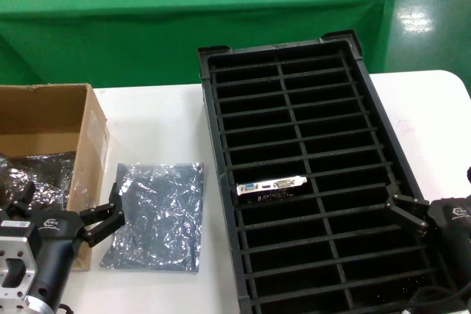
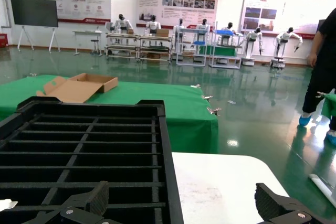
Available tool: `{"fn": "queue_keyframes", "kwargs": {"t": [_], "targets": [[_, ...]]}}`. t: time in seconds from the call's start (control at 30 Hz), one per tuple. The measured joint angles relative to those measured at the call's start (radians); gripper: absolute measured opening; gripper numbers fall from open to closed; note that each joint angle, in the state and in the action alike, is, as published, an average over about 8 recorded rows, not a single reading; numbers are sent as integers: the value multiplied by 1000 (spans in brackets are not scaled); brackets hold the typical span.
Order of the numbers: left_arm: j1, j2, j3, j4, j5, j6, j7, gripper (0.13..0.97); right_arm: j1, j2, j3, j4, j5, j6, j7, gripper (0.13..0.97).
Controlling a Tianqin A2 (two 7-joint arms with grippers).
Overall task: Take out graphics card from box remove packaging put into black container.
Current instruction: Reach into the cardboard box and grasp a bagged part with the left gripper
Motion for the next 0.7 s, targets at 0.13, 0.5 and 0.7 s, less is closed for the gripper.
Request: {"fn": "queue_keyframes", "kwargs": {"t": [0.13, 0.5, 0.7], "targets": [[0, 0, 0, 0, 0, 0, 0, 966, 0, 0, 0, 0, 0, 0, 0, 966], [0, 0, 0, 0, 0, 0, 0, 966, 0, 0, 0, 0, 0, 0, 0, 966], [0, 0, 0, 0, 0, 0, 0, 966, 0, 0, 0, 0, 0, 0, 0, 966]]}}
